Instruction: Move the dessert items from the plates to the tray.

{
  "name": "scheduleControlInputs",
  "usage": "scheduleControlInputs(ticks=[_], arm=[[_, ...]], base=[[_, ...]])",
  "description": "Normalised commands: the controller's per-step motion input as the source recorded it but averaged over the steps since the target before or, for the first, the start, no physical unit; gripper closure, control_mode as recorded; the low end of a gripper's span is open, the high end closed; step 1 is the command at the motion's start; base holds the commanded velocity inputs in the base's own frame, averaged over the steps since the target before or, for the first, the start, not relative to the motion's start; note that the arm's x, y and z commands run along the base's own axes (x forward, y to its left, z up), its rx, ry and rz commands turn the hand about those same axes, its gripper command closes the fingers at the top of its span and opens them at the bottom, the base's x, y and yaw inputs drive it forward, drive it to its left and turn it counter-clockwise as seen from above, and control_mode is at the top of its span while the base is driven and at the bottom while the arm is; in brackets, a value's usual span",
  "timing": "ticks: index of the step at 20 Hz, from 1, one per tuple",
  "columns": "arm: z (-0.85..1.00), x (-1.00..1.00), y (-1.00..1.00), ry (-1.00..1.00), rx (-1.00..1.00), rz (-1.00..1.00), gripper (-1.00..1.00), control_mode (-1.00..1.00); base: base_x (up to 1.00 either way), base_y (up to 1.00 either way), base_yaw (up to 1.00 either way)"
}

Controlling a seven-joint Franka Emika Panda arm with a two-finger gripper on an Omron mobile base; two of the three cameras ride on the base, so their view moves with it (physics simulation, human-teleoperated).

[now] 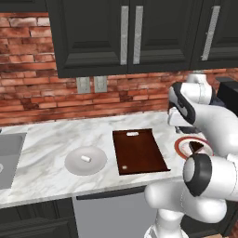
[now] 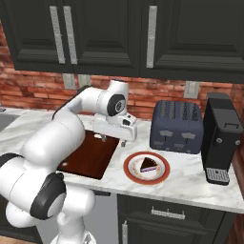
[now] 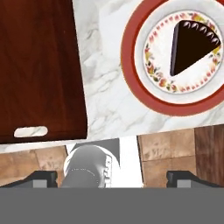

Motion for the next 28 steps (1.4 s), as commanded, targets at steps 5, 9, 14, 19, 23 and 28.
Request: scheduleControlInputs(ticks=[5,9,14,19,23,28], arm=[[-0.27,0.0,-0.31,0.19,0.0,-0.09,-1.0,-1.0],[-0.29,0.0,-0.08,0.26,-0.03,-0.05,-1.0,-1.0],[-0.3,0.08,-0.2,0.13,0.0,0.0,-1.0,-1.0],[-0.5,0.01,-0.34,-0.02,0.05,-0.02,-1.0,-1.0],[-0.45,0.0,-0.22,-0.12,0.0,-0.01,-1.0,-1.0],[-0.34,0.0,-0.21,-0.17,0.0,0.0,-1.0,-1.0]], base=[[0.0,0.0,0.0],[0.0,0.0,0.0],[0.0,0.0,0.0],[0.0,0.0,0.0],[0.0,0.0,0.0],[0.0,0.0,0.0]])
